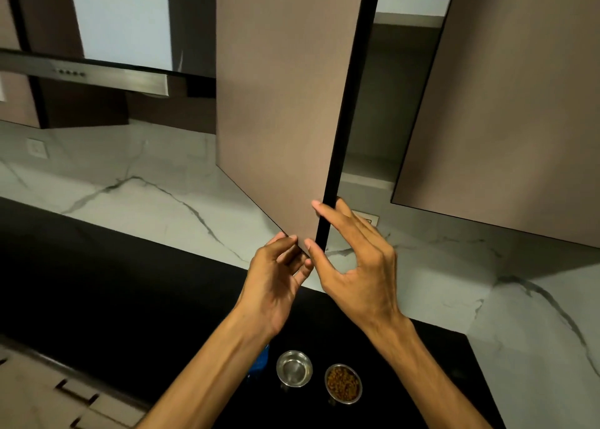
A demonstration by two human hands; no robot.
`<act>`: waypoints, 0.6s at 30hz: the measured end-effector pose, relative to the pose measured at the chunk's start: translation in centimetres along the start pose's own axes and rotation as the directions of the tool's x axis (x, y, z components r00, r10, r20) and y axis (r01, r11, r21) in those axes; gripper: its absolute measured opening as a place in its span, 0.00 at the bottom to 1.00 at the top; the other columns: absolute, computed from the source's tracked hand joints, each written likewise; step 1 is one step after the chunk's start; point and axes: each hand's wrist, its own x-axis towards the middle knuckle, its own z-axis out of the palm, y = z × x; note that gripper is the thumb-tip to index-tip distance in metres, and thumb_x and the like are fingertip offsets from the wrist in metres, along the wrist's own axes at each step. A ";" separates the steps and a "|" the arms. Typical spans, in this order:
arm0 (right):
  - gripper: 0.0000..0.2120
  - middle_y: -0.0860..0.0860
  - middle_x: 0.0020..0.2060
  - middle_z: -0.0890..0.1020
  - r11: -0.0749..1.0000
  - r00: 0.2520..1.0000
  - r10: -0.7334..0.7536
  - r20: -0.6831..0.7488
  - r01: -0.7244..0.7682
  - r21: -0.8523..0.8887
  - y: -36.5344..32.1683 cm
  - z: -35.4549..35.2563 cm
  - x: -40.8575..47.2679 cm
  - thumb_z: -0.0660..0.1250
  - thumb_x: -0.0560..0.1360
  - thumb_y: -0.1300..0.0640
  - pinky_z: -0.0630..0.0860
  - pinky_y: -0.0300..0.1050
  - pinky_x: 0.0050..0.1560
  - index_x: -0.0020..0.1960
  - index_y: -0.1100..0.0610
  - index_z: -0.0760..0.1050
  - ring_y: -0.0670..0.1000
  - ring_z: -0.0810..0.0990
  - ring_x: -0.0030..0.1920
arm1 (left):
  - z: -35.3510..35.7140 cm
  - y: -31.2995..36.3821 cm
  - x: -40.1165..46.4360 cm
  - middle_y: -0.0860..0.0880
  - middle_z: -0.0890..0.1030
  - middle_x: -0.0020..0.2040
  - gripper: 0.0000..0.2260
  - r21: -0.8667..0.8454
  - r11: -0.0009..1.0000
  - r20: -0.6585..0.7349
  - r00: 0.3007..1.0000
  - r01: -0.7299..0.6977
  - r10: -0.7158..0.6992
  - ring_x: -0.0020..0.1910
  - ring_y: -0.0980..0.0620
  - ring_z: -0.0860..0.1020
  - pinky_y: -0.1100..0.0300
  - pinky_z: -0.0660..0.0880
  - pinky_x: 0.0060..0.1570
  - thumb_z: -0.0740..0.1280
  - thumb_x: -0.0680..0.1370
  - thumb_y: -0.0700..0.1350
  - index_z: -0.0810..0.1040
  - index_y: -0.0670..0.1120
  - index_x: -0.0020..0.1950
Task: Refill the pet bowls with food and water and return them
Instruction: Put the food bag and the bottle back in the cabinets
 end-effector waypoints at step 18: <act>0.28 0.53 0.73 0.76 0.953 0.980 -0.198 0.030 0.186 0.241 -7.9 4.8 0.8 0.77 0.76 0.51 0.70 0.40 0.73 0.74 0.49 0.74 0.43 0.71 0.75 | -4.6 5.5 -6.1 0.35 0.80 0.59 0.18 -0.181 0.971 -0.171 0.978 -0.154 0.123 0.46 0.48 0.83 0.59 0.84 0.43 0.68 0.79 0.36 0.77 0.36 0.69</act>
